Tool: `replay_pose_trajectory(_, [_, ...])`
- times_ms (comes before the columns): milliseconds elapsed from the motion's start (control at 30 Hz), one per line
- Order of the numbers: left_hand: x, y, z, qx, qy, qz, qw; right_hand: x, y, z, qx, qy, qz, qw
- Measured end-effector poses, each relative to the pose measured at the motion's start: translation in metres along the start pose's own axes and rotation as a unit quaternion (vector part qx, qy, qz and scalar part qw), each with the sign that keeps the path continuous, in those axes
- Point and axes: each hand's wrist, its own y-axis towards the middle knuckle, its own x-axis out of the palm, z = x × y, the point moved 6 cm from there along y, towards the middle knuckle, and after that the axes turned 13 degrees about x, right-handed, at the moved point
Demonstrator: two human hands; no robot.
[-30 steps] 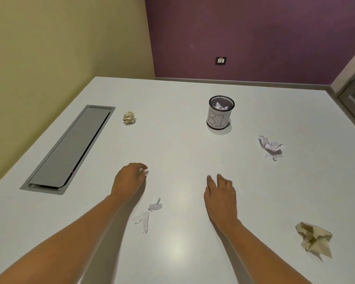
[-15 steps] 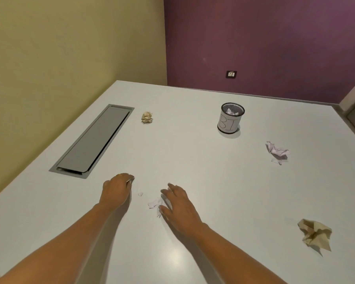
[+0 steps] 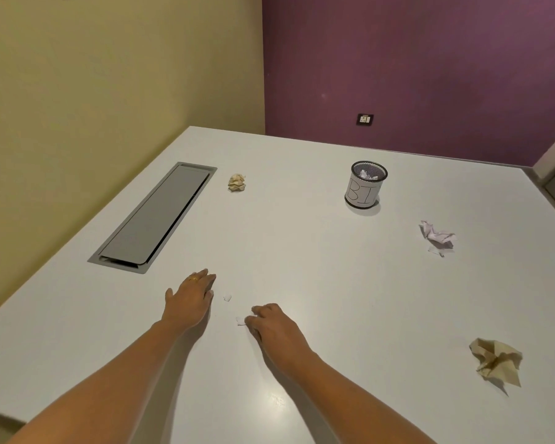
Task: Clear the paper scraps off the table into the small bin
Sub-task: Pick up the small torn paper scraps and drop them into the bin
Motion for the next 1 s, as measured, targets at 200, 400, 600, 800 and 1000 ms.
replay_pose_trajectory(200, [-0.004,0.001,0.009,-0.015,0.007,0.024,1.000,-0.012,-0.001,0.015,0.008,0.006,0.009,1.000])
replay_pose_trajectory(400, [-0.001,0.000,0.036,0.012,0.061,0.103,0.993,-0.039,0.007,0.053,0.057,0.036,0.024,0.997])
replay_pose_trajectory(600, [0.016,0.019,0.077,0.101,0.075,0.102,0.987,-0.065,0.014,0.119,0.158,0.101,0.086,0.978])
replay_pose_trajectory(800, [0.030,0.046,0.103,0.127,0.064,0.069,0.987,-0.090,0.028,0.166,0.217,0.134,0.130,0.958])
replay_pose_trajectory(1000, [0.038,0.075,0.122,0.129,0.050,0.050,0.989,-0.123,0.056,0.190,0.202,0.109,0.150,0.962])
